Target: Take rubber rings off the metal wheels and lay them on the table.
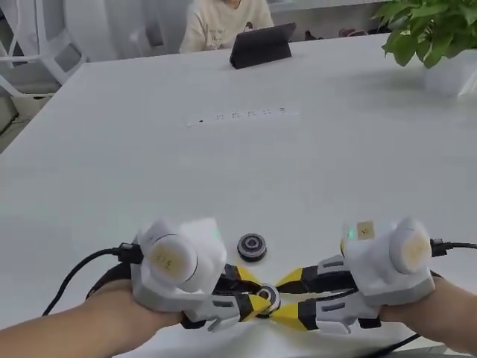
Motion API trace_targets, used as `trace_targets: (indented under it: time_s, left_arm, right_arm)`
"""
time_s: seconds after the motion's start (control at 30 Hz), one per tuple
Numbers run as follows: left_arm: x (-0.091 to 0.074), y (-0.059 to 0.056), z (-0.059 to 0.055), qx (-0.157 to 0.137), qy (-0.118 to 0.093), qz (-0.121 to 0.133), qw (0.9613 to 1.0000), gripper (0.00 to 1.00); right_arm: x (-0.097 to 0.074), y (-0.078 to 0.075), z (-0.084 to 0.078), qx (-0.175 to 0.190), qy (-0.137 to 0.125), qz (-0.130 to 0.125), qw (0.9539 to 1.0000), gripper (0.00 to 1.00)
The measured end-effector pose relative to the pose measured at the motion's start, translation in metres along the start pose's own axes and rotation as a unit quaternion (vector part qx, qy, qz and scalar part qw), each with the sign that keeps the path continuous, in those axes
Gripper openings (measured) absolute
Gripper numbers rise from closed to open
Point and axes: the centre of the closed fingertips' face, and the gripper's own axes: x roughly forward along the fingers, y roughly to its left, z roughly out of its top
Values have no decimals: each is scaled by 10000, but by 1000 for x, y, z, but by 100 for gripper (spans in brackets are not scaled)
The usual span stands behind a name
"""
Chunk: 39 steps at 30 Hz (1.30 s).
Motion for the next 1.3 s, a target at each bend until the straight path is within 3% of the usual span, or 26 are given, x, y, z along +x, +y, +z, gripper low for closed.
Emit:
trace_targets:
  time_s: [0.33,0.67,0.97,1.3]
  left_arm:
    - [0,0,-1,15,17,13,10000,7]
    - [0,0,-2,-20,19,41,10000,7]
    - [0,0,-2,-3,40,75,10000,7]
    - [0,0,-2,14,47,94,9999,7]
  right_arm:
    - [-4,-1,-3,-95,73,-59,9999,14]
    - [-7,-2,-5,94,48,-62,9999,6]
    - [-7,-5,-6,459,23,-167,9988,0]
    - [-7,-9,-6,1072,-111,-316,9937,0]
